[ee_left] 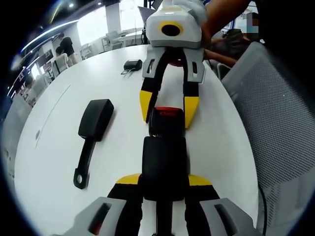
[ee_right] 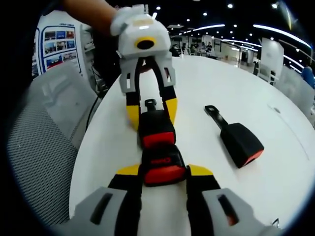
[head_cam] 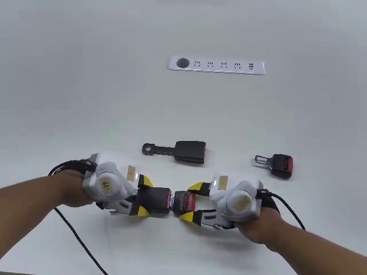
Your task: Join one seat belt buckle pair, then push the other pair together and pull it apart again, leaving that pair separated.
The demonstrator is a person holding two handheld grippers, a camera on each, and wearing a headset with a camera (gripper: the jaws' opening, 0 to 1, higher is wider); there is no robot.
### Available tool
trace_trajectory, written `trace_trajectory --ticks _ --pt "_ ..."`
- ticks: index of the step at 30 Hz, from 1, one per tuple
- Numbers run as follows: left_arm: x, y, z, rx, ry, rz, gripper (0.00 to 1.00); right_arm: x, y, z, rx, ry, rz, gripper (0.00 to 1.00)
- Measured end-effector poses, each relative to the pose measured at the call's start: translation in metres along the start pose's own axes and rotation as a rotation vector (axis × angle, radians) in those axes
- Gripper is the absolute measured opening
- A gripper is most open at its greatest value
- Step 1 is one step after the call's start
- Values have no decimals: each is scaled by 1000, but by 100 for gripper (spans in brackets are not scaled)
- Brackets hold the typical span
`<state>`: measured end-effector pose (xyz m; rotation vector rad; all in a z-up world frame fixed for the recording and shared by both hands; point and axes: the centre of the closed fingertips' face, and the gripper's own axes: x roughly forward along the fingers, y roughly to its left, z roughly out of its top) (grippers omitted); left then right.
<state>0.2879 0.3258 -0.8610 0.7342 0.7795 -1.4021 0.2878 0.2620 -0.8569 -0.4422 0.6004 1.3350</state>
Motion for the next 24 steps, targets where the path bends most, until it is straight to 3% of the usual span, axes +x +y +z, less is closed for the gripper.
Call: trace_trajectory --ticks 11,24 --pt "-1 1 0 -2 -58 -3 33 -1 -2 -1 -6 -43 7 33" --pt "-2 1 0 -6 -80 -13 32 -1 -2 0 4 -62 17 33"
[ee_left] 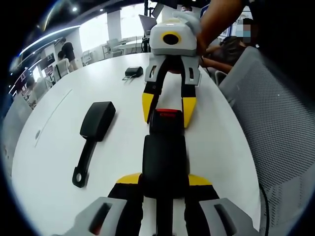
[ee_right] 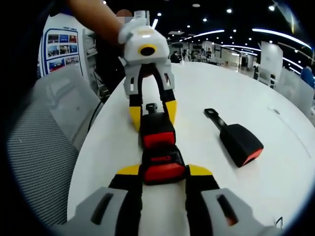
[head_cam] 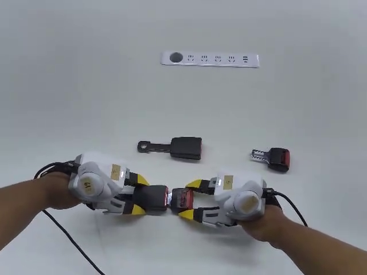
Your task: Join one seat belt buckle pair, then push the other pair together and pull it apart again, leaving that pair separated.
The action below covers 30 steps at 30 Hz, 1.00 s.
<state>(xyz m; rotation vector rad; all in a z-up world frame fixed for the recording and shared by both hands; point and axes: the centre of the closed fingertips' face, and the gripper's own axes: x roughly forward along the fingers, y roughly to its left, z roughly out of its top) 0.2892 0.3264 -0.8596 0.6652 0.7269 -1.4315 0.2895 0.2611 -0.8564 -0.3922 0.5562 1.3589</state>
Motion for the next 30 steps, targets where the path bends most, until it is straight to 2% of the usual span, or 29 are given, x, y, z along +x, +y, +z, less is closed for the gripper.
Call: trace_trajectory --ticks 23,24,30 --pt "0 0 -1 0 -2 -13 32 -1 0 -1 9 -15 -13 33" --pt "0 1 -1 -13 0 -15 32 -1 1 -1 12 -15 -11 33" --pt "1 0 0 14 25 -18 33 0 2 -1 -1 -7 -12 34"
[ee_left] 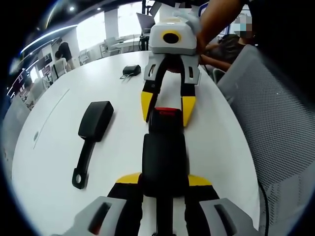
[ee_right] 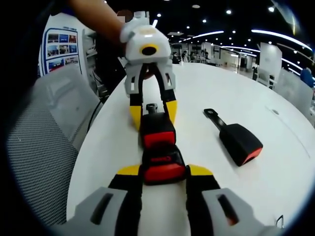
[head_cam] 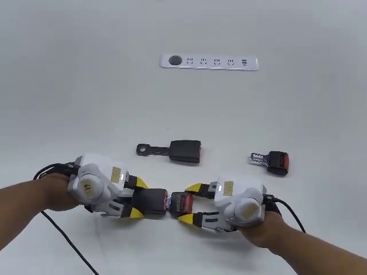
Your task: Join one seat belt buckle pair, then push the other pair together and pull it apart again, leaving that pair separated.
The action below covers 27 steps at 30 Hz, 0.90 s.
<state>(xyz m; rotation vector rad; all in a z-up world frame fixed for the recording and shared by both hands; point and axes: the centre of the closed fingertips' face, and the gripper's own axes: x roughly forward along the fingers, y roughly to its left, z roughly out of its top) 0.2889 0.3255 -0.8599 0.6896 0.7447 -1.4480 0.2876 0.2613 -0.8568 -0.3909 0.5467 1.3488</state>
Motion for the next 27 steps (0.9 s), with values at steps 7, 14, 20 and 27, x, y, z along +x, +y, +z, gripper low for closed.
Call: trace_trajectory --ticks 7,14,20,27 --pt "1 0 1 2 51 0 34 0 0 0 -29 26 3 36" --pt "-1 -3 7 -181 29 36 55 0 -1 6 45 36 -17 57" --pt "-12 1 18 -310 -40 89 78 -18 -5 23 103 -46 -62 80" --pt "-28 17 41 -293 -112 200 89 -45 -5 18 84 -45 -78 85"
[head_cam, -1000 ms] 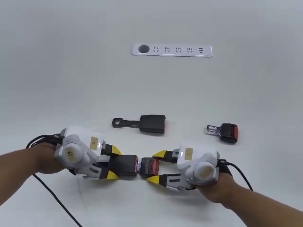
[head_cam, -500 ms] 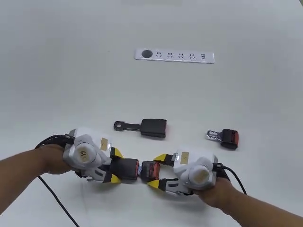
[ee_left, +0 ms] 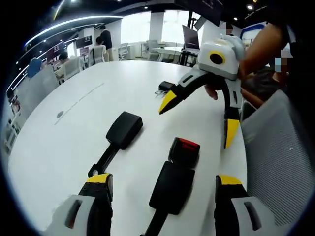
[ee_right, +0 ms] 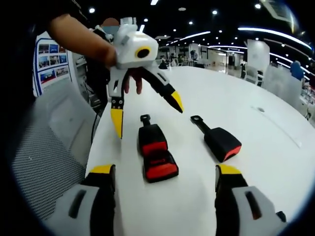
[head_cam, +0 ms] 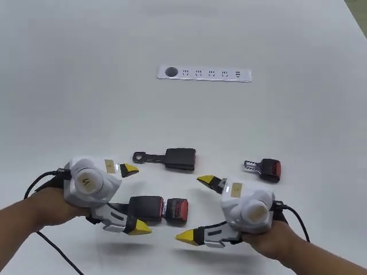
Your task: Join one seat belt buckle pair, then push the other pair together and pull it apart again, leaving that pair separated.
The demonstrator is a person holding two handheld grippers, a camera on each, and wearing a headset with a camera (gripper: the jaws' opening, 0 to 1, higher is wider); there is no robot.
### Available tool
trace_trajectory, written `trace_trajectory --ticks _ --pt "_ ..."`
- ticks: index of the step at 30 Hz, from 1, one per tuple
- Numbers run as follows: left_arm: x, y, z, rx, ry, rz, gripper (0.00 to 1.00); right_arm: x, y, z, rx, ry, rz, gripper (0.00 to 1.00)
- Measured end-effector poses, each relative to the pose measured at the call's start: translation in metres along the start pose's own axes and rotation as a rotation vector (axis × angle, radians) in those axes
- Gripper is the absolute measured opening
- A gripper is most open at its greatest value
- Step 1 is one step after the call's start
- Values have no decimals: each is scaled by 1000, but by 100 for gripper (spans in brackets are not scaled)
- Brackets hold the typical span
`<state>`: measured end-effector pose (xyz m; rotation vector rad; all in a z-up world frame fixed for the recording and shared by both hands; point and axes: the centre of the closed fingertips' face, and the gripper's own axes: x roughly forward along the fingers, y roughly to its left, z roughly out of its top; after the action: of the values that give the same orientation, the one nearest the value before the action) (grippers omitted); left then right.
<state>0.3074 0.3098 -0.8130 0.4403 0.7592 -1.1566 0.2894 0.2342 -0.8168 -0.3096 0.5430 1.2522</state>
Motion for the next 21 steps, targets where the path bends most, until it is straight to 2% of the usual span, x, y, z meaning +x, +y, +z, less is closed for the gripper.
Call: trace_trajectory --ticks 2,5,8,9,13,15,20,21 --pt "-1 2 4 1 -6 2 89 -11 -6 2 8 -21 -21 89" --pt "-1 9 13 29 -15 18 92 -25 -16 -5 9 -13 -32 88" --pt "-2 14 21 42 -21 23 92 -43 -35 -12 25 -4 -72 89" --pt "-4 16 28 54 -32 27 92 -48 -40 -12 28 -6 -82 89" --pt "-6 22 40 70 -48 28 93 -70 -62 -12 29 -11 -122 89" --pt "-6 25 49 81 -69 19 93 -80 -74 -12 47 -25 -137 89" --pt "-5 35 59 101 -64 21 93 -99 -98 -19 55 -20 -166 89" --pt "-5 38 62 102 -69 20 94 -105 -108 -22 53 -16 -183 89"
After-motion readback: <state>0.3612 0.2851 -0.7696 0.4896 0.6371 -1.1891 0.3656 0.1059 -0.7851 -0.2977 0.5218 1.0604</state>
